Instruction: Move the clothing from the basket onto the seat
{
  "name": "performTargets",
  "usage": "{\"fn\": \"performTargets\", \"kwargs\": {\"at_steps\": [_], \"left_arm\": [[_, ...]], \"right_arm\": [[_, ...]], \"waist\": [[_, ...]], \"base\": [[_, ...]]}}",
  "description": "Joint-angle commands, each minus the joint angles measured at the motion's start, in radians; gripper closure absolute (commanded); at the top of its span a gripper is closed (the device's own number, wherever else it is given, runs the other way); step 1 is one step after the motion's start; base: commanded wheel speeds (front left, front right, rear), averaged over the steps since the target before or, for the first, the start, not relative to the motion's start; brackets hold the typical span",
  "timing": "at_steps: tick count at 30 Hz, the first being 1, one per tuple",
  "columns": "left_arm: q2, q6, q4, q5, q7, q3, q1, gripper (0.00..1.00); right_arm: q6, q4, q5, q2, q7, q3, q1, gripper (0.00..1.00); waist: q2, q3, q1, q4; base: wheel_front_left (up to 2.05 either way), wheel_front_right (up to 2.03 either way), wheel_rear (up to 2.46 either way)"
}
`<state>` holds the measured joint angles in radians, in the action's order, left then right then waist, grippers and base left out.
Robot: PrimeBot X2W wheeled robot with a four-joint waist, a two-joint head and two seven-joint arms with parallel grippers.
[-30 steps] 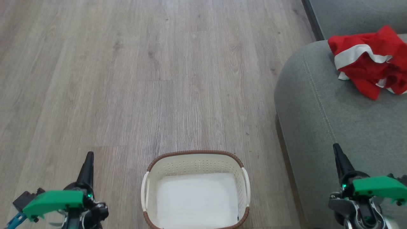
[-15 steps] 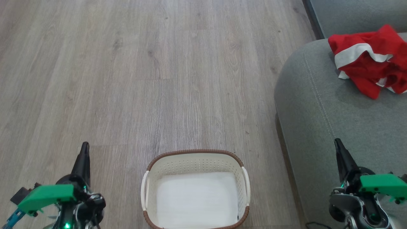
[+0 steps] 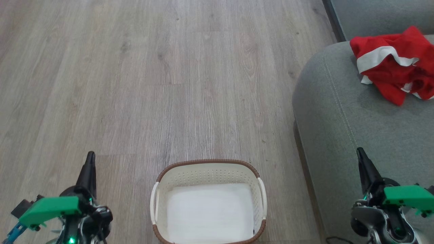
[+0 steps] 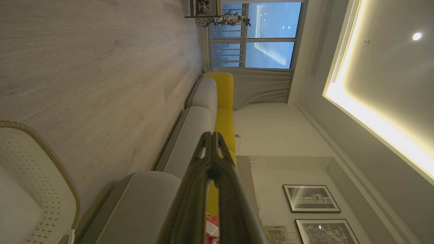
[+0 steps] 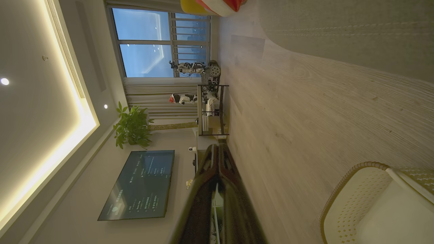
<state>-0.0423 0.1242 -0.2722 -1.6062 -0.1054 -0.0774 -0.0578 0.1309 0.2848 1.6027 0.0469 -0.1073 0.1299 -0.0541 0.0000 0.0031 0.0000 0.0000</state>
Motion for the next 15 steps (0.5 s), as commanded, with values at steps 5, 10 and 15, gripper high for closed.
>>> {"fn": "performTargets", "kwargs": {"at_steps": [5,10,15], "left_arm": [[-0.008,0.007,0.027,-0.002,-0.008,-0.037,-0.05,1.0],[-0.008,0.007,0.027,-0.002,-0.008,-0.037,-0.05,1.0],[-0.008,0.007,0.027,-0.002,-0.008,-0.037,-0.05,1.0]], "right_arm": [[0.0,-0.04,0.006,0.003,-0.006,-0.016,-0.054,1.0],[0.0,-0.04,0.006,0.003,-0.006,-0.016,-0.054,1.0],[0.0,-0.04,0.006,0.003,-0.006,-0.016,-0.054,1.0]], "waist": [[0.0,0.0,0.0,0.0],[0.0,0.0,0.0,0.0],[0.0,0.0,0.0,0.0]], "base": [[0.0,0.0,0.0],[0.0,0.0,0.0],[0.0,0.0,0.0]]}}
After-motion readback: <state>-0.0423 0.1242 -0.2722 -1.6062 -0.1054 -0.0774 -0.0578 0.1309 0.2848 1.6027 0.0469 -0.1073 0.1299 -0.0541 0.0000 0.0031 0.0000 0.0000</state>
